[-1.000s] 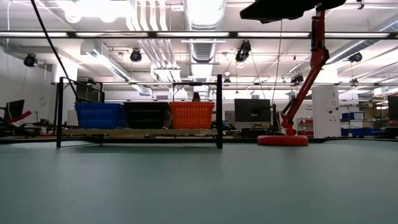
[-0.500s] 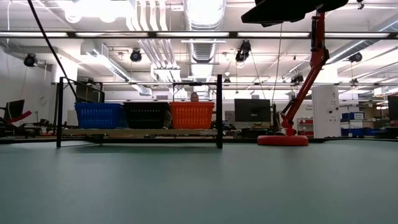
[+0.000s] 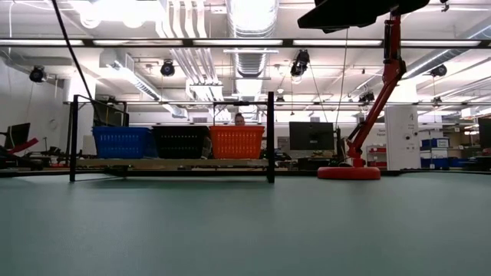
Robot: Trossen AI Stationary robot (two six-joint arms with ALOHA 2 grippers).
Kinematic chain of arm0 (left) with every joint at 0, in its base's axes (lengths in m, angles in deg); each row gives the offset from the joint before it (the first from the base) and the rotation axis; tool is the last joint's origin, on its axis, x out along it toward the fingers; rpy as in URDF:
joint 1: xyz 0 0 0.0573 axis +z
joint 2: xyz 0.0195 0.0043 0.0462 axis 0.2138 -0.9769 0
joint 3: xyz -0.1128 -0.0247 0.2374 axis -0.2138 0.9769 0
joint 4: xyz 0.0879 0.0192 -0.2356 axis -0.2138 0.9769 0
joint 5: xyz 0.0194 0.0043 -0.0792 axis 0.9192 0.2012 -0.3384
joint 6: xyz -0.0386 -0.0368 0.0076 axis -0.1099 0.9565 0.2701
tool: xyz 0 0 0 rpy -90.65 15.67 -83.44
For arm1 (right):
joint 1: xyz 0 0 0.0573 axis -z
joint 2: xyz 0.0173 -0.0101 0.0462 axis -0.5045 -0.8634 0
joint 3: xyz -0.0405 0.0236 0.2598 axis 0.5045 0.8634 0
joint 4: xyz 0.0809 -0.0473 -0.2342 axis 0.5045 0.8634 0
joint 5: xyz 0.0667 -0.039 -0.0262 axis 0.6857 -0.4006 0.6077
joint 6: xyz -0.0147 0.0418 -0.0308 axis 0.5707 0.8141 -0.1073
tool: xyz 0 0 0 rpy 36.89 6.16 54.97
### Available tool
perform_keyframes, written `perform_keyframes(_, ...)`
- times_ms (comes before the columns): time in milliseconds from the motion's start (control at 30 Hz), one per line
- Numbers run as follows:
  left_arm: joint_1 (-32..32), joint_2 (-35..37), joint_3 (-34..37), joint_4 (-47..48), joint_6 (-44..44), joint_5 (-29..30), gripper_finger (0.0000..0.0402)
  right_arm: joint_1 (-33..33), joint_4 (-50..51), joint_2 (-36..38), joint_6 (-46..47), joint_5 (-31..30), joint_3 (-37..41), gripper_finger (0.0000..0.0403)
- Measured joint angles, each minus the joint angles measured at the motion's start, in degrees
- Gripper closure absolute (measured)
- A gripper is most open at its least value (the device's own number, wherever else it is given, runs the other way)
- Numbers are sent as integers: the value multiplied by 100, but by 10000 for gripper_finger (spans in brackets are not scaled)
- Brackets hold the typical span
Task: Stack baskets on shelf by color
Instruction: Stack the blue bin on top of the blue bins on the shelf
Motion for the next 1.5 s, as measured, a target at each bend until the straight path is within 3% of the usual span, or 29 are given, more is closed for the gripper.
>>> perform_keyframes(167,376,2,-1046,2017,-722,183,401,0,2,0,103,0,0,394)
perform_keyframes(267,596,184,-1383,2134,-1497,645,401,0,2,0,105,0,0,394)
perform_keyframes(533,1621,788,-1484,2231,-2855,3941,401,0,-22,0,97,1,0,394)
perform_keyframes(600,2037,944,-1484,2234,-3469,4402,401,0,1,0,107,2,0,394)
perform_keyframes(833,4176,1289,-1041,2241,-5257,4420,401,0,4,0,133,4,22,394)
perform_keyframes(1100,6210,1675,80,1905,-6675,3696,401,0,112,0,272,19,35,394)
perform_keyframes(1267,6754,1734,542,1735,-7501,3654,401,0,168,0,345,19,42,394)
perform_keyframes(1500,6910,1705,739,1625,-7688,3587,402,0,172,0,347,17,42,394)
